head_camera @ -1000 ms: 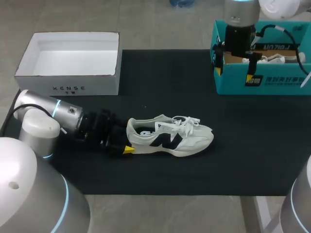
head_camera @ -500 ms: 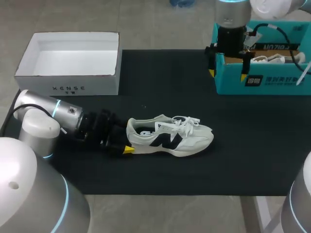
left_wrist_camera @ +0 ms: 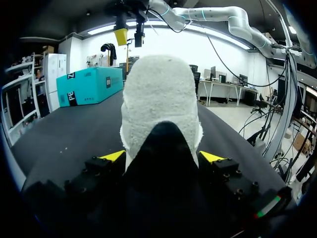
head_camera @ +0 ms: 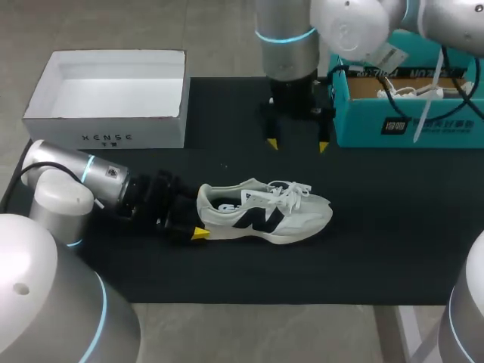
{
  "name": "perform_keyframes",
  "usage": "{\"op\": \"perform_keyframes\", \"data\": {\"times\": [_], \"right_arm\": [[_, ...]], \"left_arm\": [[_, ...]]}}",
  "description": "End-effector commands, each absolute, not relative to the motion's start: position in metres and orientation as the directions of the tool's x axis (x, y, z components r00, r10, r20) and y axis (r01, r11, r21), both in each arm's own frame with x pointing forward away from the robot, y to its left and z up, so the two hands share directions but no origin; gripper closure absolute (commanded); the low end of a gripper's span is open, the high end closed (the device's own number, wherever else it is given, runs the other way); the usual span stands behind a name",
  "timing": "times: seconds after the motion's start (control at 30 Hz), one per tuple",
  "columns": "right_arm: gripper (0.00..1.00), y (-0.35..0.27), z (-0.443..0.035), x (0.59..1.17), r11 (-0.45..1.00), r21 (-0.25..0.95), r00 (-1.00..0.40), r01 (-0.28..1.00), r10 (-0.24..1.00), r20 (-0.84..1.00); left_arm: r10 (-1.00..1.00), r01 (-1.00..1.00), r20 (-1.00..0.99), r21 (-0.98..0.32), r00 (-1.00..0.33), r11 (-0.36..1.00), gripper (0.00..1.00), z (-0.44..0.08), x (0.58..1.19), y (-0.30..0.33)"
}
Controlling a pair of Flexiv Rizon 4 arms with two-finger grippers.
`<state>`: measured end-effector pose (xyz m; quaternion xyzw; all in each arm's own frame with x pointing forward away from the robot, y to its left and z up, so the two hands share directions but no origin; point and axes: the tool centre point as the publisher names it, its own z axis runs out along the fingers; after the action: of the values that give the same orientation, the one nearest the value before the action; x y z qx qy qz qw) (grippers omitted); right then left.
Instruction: Take the shoe out of the shoebox, open the shoe tongue, remove and reinsert the insole, then place the shoe into the shoebox
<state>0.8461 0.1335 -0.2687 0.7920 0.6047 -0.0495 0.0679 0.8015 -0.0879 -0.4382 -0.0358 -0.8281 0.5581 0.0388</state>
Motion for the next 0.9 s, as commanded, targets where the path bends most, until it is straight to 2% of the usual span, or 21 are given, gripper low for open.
{"op": "perform_keyframes", "data": {"times": [0.03, 0.4, 0.9], "right_arm": [[0.0, 0.166, -0.282, 0.841, -0.241, 0.076, 0.252, 0.968, 0.943, -0.218], [0.0, 0.202, -0.313, 0.828, -0.228, 0.06, 0.236, 0.972, 0.939, -0.248], [0.0, 0.234, -0.325, 0.813, -0.163, 0.046, 0.169, 0.986, 0.93, -0.325]], "left_arm": [[0.103, 0.016, 0.025, -0.926, -0.994, 0.377, 1.0, -0.443, 0.801, -0.09], [0.103, 0.016, 0.025, -0.926, -0.994, 0.377, 1.0, -0.443, 0.801, -0.09], [0.103, 0.016, 0.025, -0.926, -0.994, 0.377, 1.0, -0.443, 0.801, -0.09]]}}
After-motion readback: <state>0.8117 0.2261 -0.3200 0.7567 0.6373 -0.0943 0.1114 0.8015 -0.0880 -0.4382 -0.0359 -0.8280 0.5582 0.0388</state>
